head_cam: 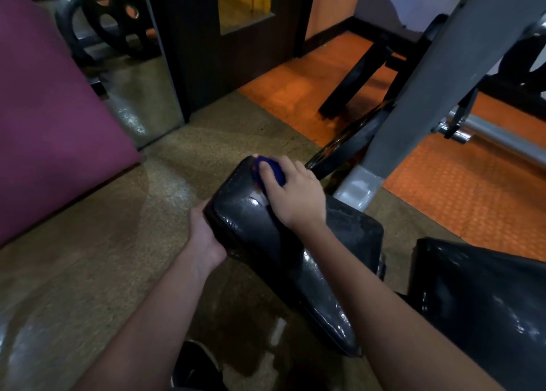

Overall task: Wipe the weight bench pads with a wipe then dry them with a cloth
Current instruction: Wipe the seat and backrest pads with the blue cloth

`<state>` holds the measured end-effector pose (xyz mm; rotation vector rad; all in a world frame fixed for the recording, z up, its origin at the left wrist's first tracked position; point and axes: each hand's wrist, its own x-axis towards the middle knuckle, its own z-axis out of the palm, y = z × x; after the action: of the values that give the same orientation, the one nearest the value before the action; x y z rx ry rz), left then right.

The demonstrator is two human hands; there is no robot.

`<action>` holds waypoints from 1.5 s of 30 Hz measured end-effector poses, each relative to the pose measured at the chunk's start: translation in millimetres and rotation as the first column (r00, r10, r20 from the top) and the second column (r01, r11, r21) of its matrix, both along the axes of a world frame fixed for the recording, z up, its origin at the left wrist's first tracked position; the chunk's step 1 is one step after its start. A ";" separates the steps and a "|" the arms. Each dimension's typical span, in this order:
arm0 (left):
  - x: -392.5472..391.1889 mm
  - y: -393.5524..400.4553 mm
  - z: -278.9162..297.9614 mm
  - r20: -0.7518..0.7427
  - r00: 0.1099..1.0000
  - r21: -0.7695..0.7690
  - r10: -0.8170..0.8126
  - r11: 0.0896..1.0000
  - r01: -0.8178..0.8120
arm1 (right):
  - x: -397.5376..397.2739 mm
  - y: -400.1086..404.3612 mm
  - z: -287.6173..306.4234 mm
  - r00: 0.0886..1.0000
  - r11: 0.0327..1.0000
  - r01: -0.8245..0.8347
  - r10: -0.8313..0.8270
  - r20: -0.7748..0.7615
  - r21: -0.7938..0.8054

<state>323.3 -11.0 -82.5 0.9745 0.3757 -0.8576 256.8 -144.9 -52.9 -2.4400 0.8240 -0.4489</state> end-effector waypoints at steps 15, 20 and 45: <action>0.6 -0.8 0.7 -0.015 0.999 0.025 0.035 0.999 -0.035 | -117.8 -72.2 -54.5 0.828 0.741 0.555 -0.537 -0.163 0.378; -1.9 -2.3 3.5 0.002 0.999 0.041 0.047 0.998 -0.047 | -53.4 -18.3 -28.7 0.785 0.790 0.604 -0.564 -0.259 0.111; -2.6 2.2 10.5 0.002 1.000 0.071 0.005 0.997 -0.005 | -195.3 55.4 -83.3 0.988 0.906 -0.152 0.130 -0.083 -0.395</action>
<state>320.7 -8.8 -72.0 1.0391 0.4093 -0.8440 61.5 -89.4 -136.3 -2.8797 0.6158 -0.5420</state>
